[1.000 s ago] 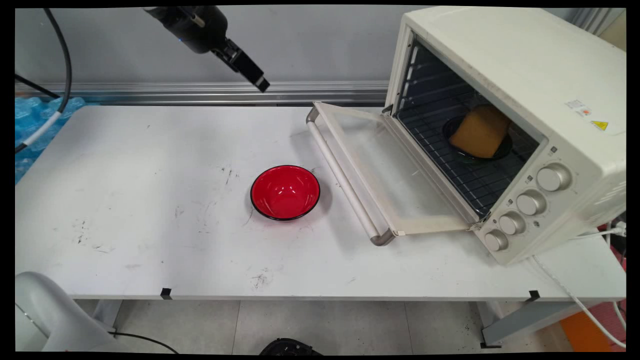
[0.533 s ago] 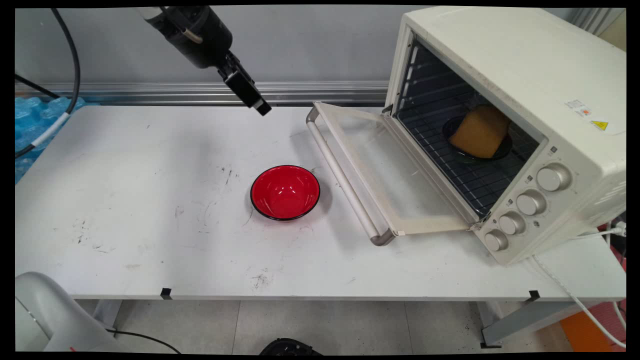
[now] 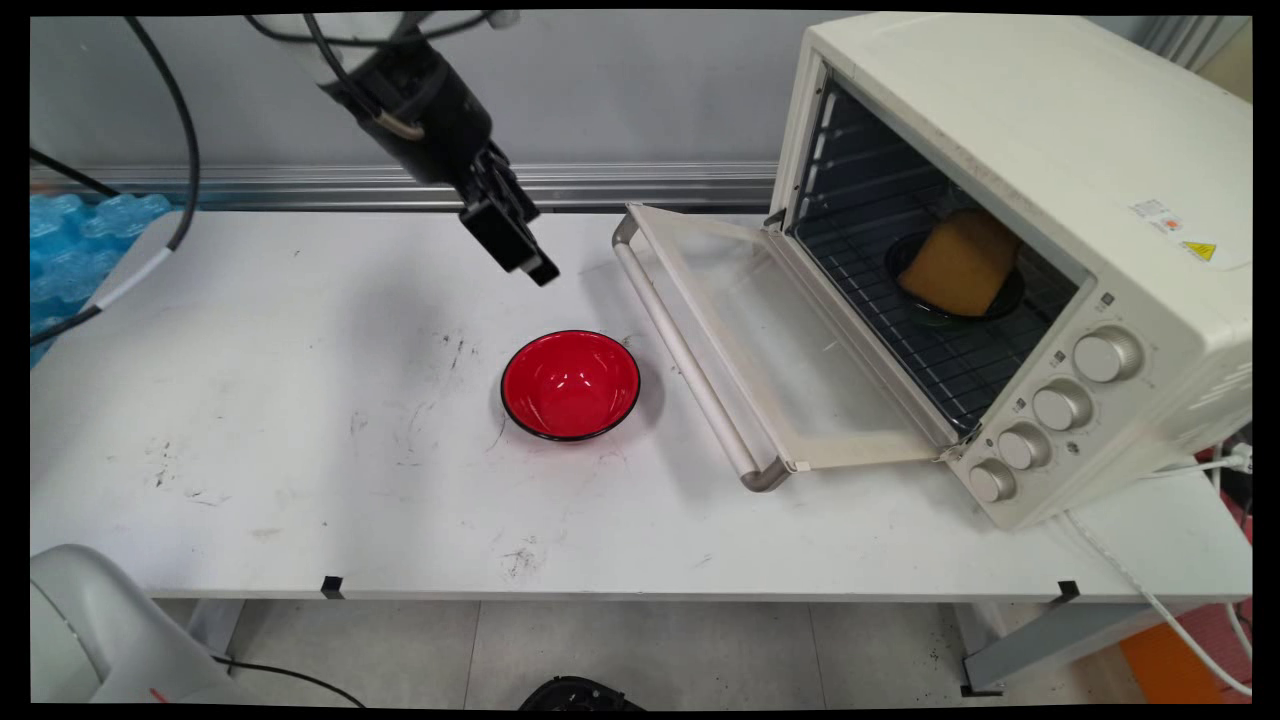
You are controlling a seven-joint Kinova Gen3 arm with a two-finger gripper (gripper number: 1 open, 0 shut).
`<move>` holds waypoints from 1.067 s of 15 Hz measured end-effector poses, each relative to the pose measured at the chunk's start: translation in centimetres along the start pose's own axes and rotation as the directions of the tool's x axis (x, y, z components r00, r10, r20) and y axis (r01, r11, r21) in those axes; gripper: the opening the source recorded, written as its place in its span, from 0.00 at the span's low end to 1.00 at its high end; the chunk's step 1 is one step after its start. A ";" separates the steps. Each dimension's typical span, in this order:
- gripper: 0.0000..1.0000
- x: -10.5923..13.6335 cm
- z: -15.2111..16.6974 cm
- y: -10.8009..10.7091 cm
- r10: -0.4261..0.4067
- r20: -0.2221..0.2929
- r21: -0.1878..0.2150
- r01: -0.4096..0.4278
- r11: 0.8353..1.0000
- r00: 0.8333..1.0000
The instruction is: Close the oven
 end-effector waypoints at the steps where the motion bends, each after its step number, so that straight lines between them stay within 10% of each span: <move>1: 1.00 0.1 0.8 0.1 0.010 -0.003 -0.002 -0.010 1.000 1.000; 16: 1.00 0.6 12.2 0.3 0.029 -0.033 -0.003 -0.029 1.000 0.999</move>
